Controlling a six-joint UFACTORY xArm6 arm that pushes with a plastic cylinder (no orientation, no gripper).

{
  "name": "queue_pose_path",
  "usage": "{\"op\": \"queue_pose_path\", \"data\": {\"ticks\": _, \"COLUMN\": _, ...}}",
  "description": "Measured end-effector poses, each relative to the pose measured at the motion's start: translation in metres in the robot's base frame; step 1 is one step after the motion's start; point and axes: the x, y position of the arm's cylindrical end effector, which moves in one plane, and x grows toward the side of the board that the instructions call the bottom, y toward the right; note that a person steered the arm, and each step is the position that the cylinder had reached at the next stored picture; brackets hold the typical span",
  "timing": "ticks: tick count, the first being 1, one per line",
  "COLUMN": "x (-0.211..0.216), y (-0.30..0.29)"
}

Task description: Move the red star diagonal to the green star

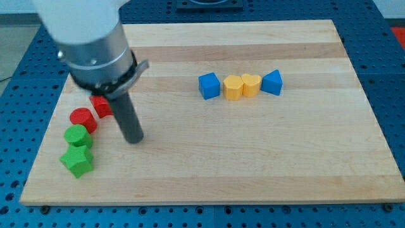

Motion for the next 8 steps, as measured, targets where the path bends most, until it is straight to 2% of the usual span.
{"op": "queue_pose_path", "data": {"ticks": 2, "x": -0.134, "y": -0.024}}
{"op": "queue_pose_path", "data": {"ticks": 3, "x": -0.146, "y": -0.064}}
{"op": "queue_pose_path", "data": {"ticks": 4, "x": -0.144, "y": -0.098}}
{"op": "queue_pose_path", "data": {"ticks": 5, "x": -0.121, "y": -0.096}}
{"op": "queue_pose_path", "data": {"ticks": 7, "x": -0.083, "y": -0.033}}
{"op": "queue_pose_path", "data": {"ticks": 8, "x": -0.080, "y": -0.020}}
